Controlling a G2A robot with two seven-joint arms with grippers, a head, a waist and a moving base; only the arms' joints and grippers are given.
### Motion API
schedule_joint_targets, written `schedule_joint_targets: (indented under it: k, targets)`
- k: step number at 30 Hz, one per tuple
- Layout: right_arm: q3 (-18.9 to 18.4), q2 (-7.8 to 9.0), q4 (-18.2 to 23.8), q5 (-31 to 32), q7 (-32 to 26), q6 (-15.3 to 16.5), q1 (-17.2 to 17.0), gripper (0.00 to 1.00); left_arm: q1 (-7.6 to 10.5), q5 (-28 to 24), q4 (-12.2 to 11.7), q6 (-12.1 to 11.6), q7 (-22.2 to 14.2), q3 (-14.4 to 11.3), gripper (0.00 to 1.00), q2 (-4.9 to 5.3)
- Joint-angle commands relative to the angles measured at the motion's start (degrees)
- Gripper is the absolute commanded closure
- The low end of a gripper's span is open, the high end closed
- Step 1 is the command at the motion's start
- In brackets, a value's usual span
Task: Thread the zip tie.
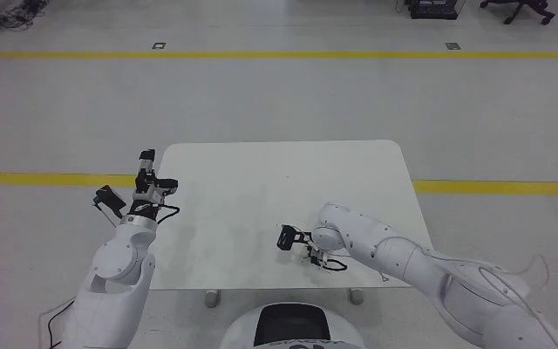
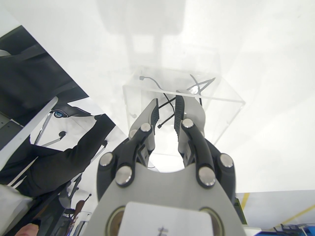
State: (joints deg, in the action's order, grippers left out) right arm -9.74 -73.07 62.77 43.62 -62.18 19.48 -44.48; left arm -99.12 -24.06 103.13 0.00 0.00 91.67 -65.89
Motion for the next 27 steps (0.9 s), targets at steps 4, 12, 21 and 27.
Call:
schedule_joint_targets:
  k: [4,12,21,27]
  targets:
    - [0.0,0.07,0.1,0.2,0.3,0.0,0.1,0.82,0.00,0.0,0.0,0.0,0.0,0.0,0.00,0.00]
    - [0.0,0.67,1.9,1.2,0.2,0.0,0.0,0.81,0.00,0.0,0.0,0.0,0.0,0.0,0.00,0.00]
    - [0.0,2.12,3.0,1.6,-0.5,0.0,0.3,0.81,0.00,0.0,0.0,0.0,0.0,0.0,0.00,0.00]
    - [0.0,2.35,3.3,1.9,-0.7,0.0,0.0,0.81,0.00,0.0,0.0,0.0,0.0,0.0,0.00,0.00]
